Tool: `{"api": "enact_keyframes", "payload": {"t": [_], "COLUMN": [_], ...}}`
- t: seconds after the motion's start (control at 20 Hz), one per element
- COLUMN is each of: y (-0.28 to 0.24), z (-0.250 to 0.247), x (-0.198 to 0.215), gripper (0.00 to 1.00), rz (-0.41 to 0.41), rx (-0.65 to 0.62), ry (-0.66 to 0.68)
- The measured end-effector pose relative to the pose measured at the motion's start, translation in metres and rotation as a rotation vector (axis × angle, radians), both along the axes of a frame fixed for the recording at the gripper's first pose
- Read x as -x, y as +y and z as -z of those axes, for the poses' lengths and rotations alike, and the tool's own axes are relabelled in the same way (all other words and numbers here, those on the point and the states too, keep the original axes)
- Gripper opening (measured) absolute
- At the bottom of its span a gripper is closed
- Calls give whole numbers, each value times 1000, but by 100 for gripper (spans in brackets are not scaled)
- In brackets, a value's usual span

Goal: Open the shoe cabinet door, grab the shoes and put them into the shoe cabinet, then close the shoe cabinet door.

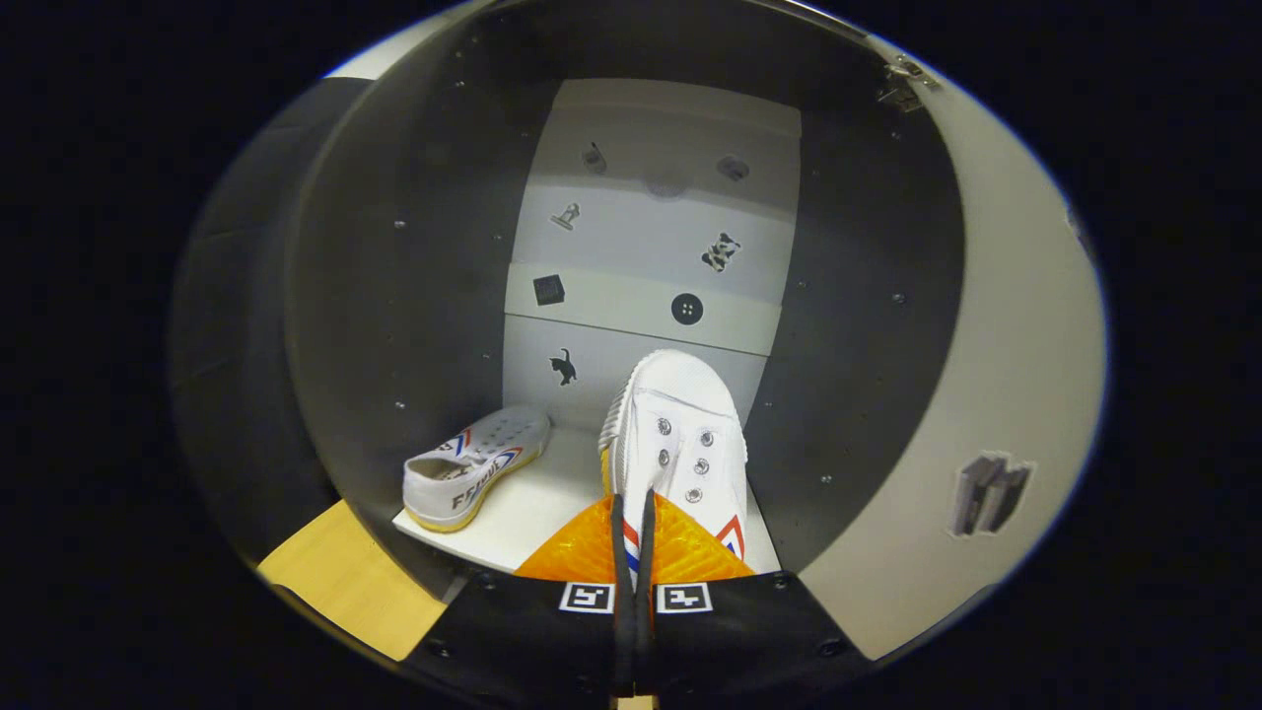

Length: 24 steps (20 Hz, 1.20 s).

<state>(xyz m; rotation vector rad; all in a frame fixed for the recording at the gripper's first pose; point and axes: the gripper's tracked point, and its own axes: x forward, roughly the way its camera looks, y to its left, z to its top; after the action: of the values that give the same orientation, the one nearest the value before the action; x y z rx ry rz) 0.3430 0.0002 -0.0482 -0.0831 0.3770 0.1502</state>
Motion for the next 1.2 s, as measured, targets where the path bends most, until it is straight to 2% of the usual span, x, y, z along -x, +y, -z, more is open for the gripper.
{"api": "enact_keyframes", "payload": {"t": [0.2, 0.35, 0.6, 0.7, 0.8, 0.9, 1.05, 1.2], "y": [5, 10, 19, 24, 18, 13, 13, 14], "z": [20, 40, 77, 83, 74, 58, 34, 4], "x": [-61, -91, -113, -113, -109, -94, -50, 10], "gripper": [1, 1, 2, 5, 22, 52, 99, 98], "rz": [-7, -4, -17, -38, -18, -3, 0, -15], "rx": [34, 9, -1, -7, 8, 14, -3, 7], "ry": [39, 95, 172, 192, 152, 114, 46, -65]}}
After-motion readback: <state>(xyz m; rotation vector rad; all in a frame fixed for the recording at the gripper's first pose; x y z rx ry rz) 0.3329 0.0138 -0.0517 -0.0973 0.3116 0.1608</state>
